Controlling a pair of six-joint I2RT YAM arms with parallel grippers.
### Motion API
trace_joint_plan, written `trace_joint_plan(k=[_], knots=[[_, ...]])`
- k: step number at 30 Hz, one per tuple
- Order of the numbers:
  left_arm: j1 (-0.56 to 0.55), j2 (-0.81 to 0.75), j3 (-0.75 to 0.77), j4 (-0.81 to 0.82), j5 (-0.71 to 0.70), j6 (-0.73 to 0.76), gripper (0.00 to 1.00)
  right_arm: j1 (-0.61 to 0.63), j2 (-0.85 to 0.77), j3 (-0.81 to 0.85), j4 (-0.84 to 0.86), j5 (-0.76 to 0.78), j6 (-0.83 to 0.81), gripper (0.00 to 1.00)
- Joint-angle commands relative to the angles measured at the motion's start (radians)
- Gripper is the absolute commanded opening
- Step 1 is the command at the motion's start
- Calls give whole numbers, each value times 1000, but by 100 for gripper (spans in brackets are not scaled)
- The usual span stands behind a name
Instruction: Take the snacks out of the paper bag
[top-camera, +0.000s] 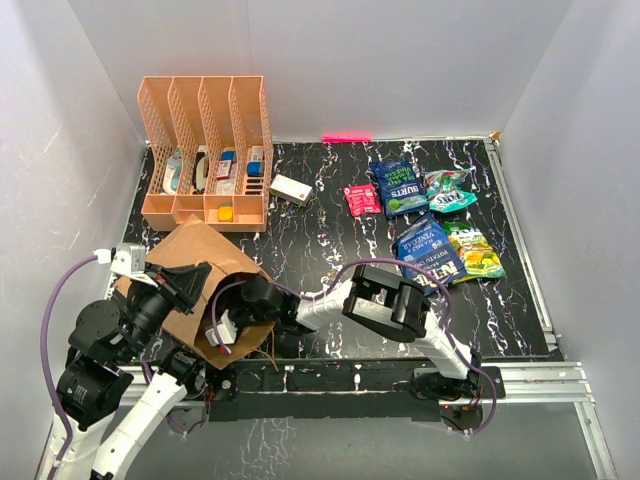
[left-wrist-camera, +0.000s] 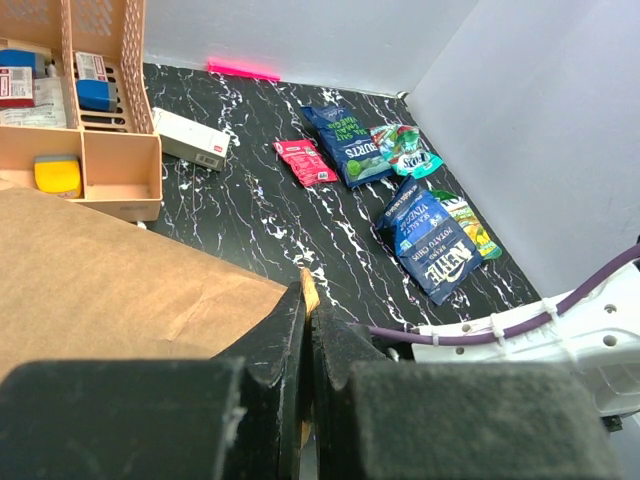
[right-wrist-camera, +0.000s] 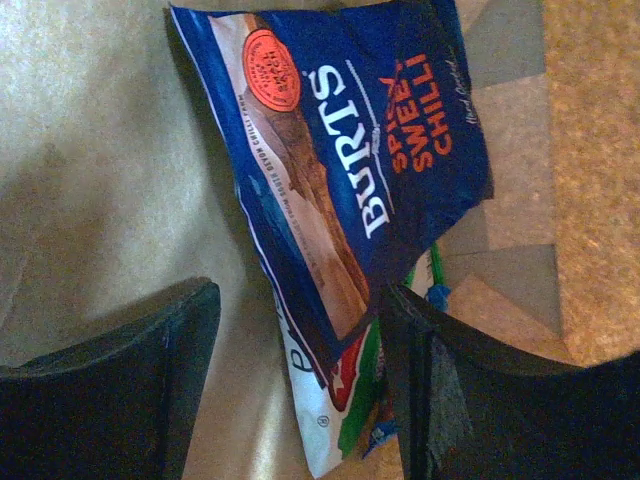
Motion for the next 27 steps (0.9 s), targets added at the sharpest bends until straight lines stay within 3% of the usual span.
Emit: trace_joint_plan(k=[1, 7, 21, 27], knots=[[-4, 6, 37, 11, -7, 16, 0, 2, 37, 58, 66, 8, -33, 66], [-3, 2, 39, 1, -8, 18, 0, 2, 42, 89, 85, 13, -31, 57], [-3, 1, 37, 1, -11, 14, 0, 1, 18, 121, 0, 27, -8, 9], [-4, 10, 36, 9, -19, 13, 0, 2, -77, 21, 50, 30, 61, 8]])
